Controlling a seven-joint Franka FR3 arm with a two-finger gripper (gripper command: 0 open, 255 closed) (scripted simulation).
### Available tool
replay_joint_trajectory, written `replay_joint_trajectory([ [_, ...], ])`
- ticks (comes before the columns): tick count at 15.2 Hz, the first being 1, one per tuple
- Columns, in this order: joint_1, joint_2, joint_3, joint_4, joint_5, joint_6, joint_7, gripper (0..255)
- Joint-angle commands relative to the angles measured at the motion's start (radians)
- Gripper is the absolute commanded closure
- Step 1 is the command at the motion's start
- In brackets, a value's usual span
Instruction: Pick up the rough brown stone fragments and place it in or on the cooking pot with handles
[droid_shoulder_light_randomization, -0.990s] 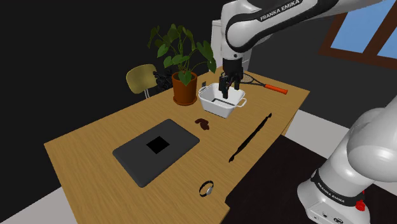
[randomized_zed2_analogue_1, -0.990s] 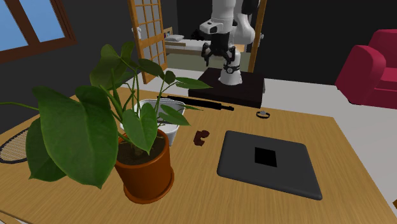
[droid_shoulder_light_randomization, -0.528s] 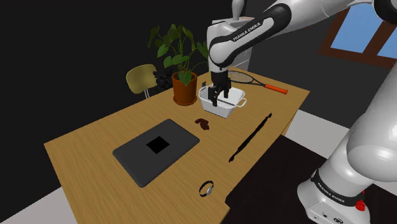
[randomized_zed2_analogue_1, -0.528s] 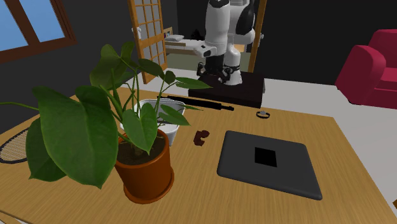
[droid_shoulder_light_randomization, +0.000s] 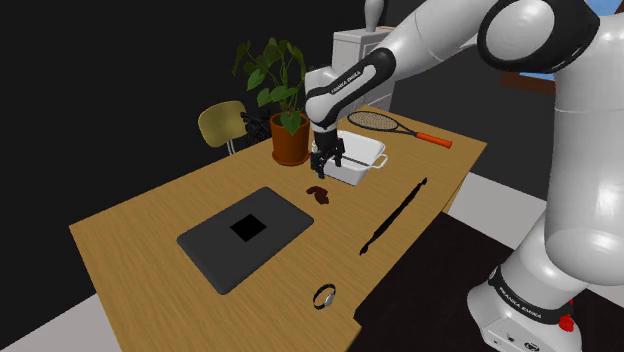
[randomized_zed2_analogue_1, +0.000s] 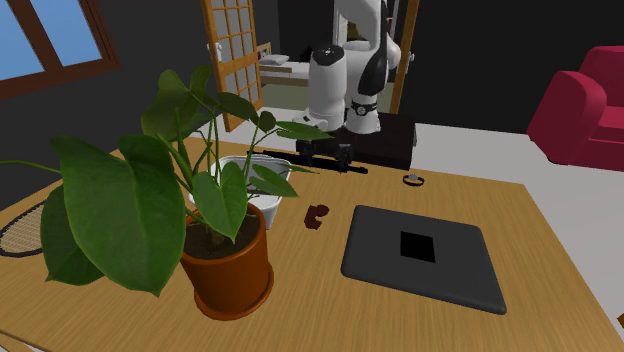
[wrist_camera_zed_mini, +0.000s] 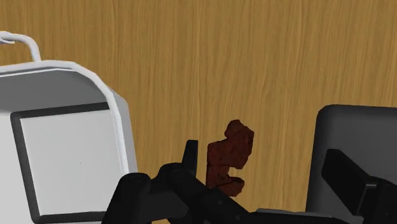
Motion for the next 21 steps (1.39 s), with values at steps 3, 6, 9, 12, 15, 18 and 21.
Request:
replay_joint_trajectory([
  [3,-0.001,0.165,-0.003,0.143,0.002,-0.003,-0.002,0],
  [6,-0.002,0.296,-0.004,0.276,0.004,-0.024,-0.005,0],
  [9,-0.003,0.314,-0.005,0.273,0.004,-0.004,-0.005,0],
  [12,-0.003,0.331,-0.006,0.258,0.002,0.028,-0.004,0],
  [15,-0.004,0.347,-0.007,0.248,0.001,0.055,-0.003,0],
  [18,-0.004,0.347,-0.007,0.248,0.001,0.055,-0.003,0],
  [21,-0.004,0.347,-0.007,0.248,0.001,0.055,-0.003,0],
])
